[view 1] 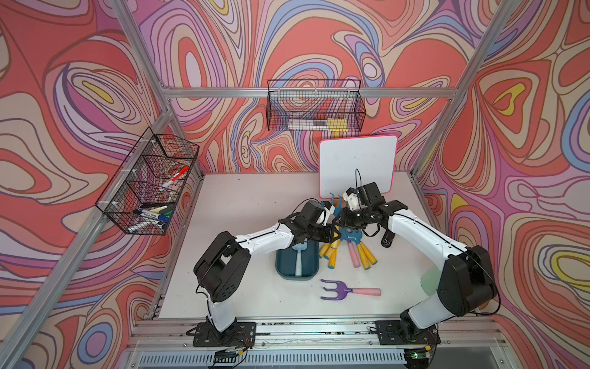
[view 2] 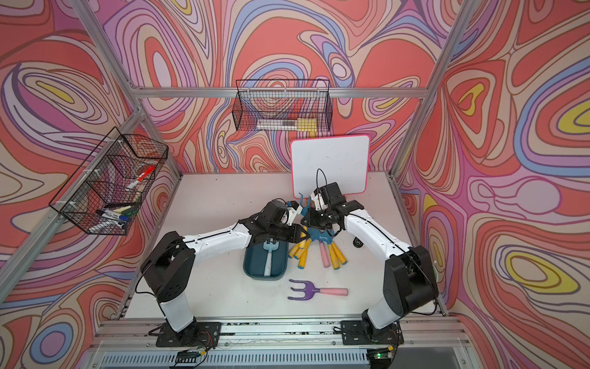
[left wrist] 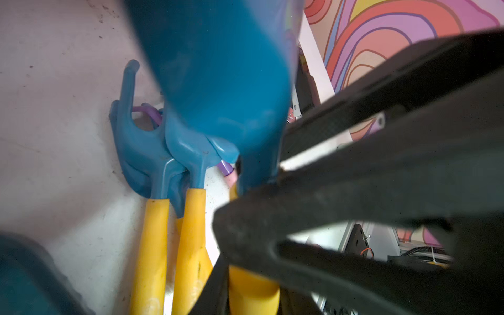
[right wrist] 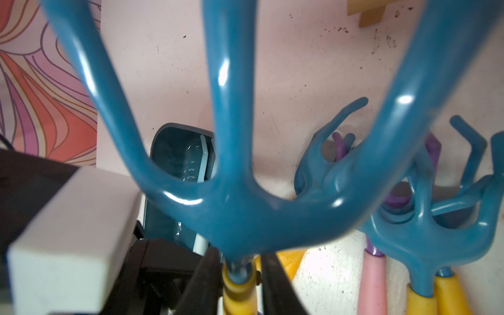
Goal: Put the rake into the storage box
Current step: Pick up the rake at the center of the board, then place the rake in the storage box.
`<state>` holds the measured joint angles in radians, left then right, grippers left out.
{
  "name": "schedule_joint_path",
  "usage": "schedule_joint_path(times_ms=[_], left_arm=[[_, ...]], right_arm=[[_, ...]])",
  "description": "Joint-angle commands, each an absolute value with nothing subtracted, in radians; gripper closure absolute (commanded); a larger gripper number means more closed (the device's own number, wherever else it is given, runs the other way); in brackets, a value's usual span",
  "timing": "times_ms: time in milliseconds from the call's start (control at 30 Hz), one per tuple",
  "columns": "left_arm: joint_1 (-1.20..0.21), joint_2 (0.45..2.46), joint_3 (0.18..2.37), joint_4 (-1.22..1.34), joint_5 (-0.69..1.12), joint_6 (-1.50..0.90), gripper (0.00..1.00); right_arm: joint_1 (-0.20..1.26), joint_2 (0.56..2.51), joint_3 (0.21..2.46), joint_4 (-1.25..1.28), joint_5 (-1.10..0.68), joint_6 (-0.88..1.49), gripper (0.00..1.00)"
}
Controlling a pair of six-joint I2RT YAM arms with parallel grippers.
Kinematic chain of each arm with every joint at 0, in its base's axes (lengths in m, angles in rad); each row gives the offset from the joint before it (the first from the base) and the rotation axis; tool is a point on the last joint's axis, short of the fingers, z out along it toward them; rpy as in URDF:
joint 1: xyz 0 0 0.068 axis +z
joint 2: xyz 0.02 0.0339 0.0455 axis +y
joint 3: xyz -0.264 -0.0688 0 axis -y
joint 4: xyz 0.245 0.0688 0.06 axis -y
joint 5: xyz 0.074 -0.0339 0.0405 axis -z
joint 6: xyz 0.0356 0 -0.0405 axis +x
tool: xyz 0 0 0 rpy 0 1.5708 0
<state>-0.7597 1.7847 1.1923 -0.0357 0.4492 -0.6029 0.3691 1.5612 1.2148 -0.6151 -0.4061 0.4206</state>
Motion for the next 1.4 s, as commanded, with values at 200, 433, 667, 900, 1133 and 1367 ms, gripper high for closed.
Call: schedule_joint_path(times_ms=[200, 433, 667, 900, 1133, 1367], left_arm=[[-0.756, 1.563, 0.999, -0.09, 0.353, -0.616, 1.0], [-0.754, 1.497, 0.881, -0.093, 0.309, -0.647, 1.0], [-0.742, 1.485, 0.86, -0.11, 0.266, -0.643, 1.0], [-0.736, 1.45, 0.801, -0.121, 0.267, -0.667, 1.0], [-0.736, 1.431, 0.724, -0.09, 0.274, -0.704, 1.0], [-0.736, 1.526, 0.757, -0.069, 0.313, -0.68, 1.0]], right_arm=[[0.373, 1.465, 1.145, -0.578, -0.322, 0.427, 0.52], [0.373, 1.46, 1.111, -0.565, -0.308, 0.429, 0.52], [0.373, 1.464, 1.112, -0.563, -0.314, 0.425, 0.53], [0.374, 1.46, 1.099, -0.557, -0.313, 0.421, 0.53], [0.373, 1.468, 1.088, -0.553, -0.311, 0.421, 0.53], [0.373, 1.475, 1.091, -0.556, -0.31, 0.42, 0.53]])
